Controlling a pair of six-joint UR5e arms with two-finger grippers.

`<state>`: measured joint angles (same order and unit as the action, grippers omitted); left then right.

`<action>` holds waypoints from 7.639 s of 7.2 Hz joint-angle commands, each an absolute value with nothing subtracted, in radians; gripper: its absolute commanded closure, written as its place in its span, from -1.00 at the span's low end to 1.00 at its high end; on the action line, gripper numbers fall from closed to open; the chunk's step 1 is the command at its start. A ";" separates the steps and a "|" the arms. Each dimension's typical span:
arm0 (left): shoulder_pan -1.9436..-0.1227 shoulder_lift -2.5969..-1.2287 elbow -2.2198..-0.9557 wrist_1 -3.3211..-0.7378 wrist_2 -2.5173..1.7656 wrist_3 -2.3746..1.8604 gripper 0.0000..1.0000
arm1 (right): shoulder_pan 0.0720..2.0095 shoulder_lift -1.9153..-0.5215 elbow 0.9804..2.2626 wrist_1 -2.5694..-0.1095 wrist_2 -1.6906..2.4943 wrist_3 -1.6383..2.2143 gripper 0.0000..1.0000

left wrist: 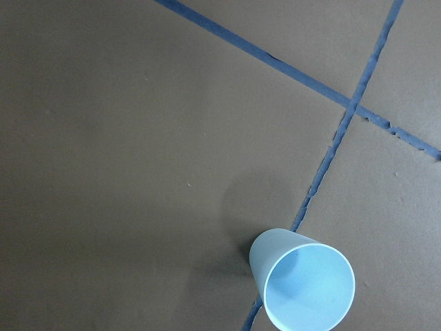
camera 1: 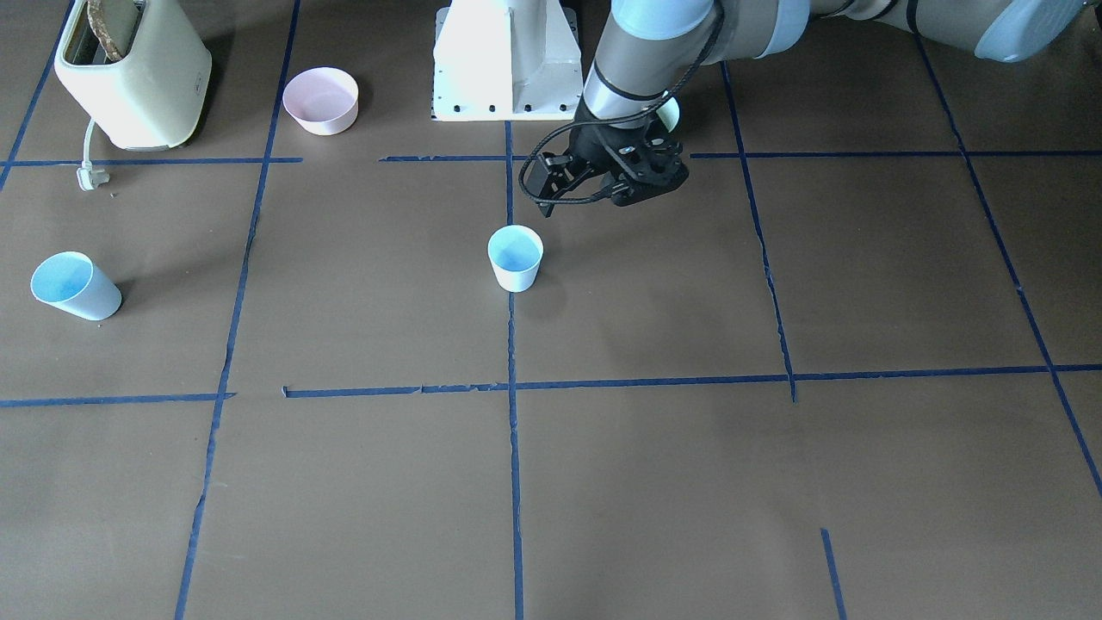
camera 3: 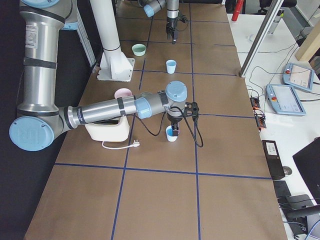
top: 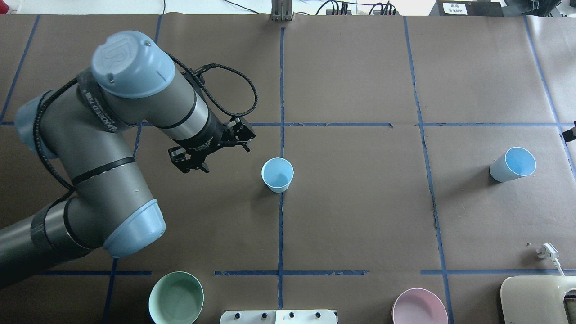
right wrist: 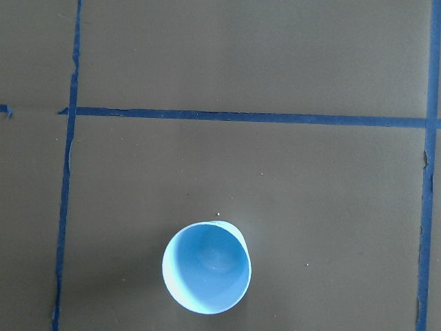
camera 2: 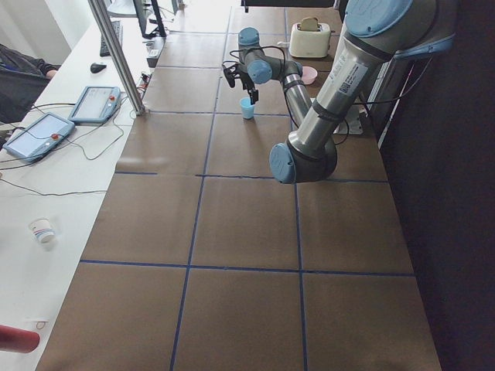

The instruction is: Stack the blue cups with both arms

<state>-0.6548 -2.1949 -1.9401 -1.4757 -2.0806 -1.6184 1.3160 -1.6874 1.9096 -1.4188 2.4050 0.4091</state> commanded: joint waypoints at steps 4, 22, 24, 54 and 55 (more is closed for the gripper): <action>-0.781 -2.092 -2.138 -1.261 -2.091 -1.361 -1.00 | 1.143 -1.689 1.671 -0.996 2.290 0.775 -1.00; -1.040 -1.651 -2.215 -1.256 -2.094 -0.606 -1.00 | 0.967 -1.323 1.841 -1.058 2.373 1.320 1.00; -1.061 -1.649 -2.192 -1.258 -2.094 -0.575 -1.00 | 0.805 -1.162 1.938 -1.357 2.170 1.336 1.00; -1.565 -1.597 -1.500 -1.528 -2.358 0.230 -1.00 | 1.485 -1.554 1.839 -1.804 2.407 -0.077 -1.00; -1.565 -1.591 -1.500 -1.531 -2.358 0.232 -1.00 | 1.496 -1.554 1.842 -1.804 2.407 -0.080 -1.00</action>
